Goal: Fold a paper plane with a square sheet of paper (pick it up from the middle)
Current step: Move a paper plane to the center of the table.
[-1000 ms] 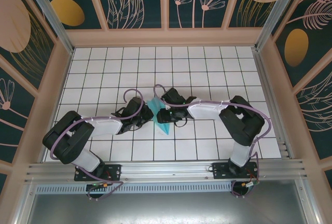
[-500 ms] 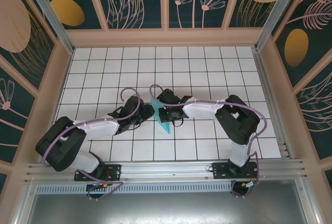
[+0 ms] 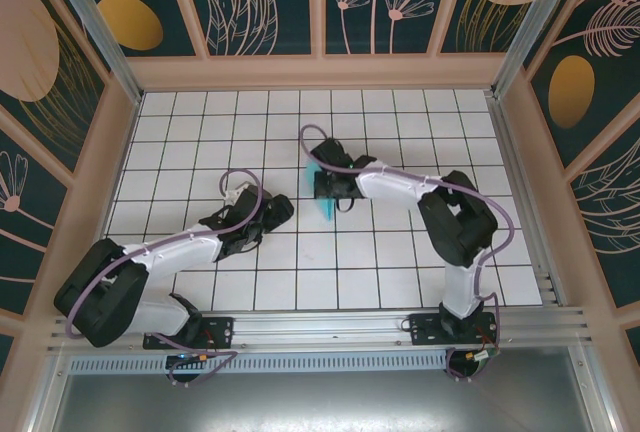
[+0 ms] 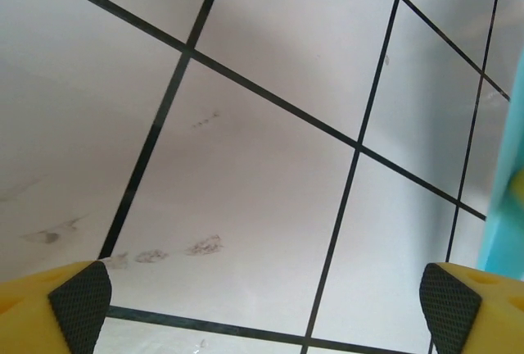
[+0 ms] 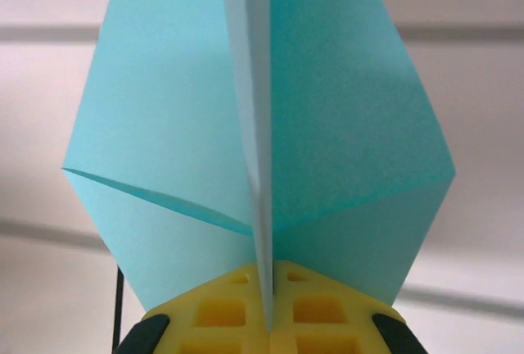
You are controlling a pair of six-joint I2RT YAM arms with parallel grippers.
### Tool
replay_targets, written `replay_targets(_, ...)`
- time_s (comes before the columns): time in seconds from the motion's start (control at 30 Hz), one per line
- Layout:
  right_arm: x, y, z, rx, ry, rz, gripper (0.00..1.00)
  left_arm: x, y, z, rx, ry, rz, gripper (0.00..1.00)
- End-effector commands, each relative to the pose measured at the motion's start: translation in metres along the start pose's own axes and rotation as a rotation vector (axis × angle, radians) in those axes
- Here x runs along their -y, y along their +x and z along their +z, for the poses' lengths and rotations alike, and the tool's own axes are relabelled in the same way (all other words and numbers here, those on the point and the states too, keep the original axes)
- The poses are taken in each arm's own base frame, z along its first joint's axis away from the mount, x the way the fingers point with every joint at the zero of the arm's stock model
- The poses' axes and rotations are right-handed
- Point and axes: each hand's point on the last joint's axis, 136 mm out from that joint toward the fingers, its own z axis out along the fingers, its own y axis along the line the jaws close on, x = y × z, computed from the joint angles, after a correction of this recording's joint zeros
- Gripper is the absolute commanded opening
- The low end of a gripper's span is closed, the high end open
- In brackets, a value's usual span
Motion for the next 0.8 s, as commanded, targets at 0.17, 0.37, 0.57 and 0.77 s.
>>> replay_targets(0.17,0.039,-0.045,0.033,-0.015,0.111,-0.037,0.08,-0.001,-0.013,-0.009,0.047,-0.023,0.017,0.99)
replay_targets(0.37,0.049,-0.055,0.054,-0.029,0.128,-0.05,0.1,0.0,-0.012,-0.007,0.038,-0.022,0.024,0.99)
replay_targets(0.57,0.055,-0.05,0.066,-0.049,0.146,-0.031,0.17,0.0,-0.01,-0.005,0.032,-0.023,0.031,0.98)
replay_targets(0.77,0.061,-0.034,0.078,-0.088,0.157,-0.002,0.19,-0.001,-0.011,-0.005,0.033,-0.029,0.031,0.98)
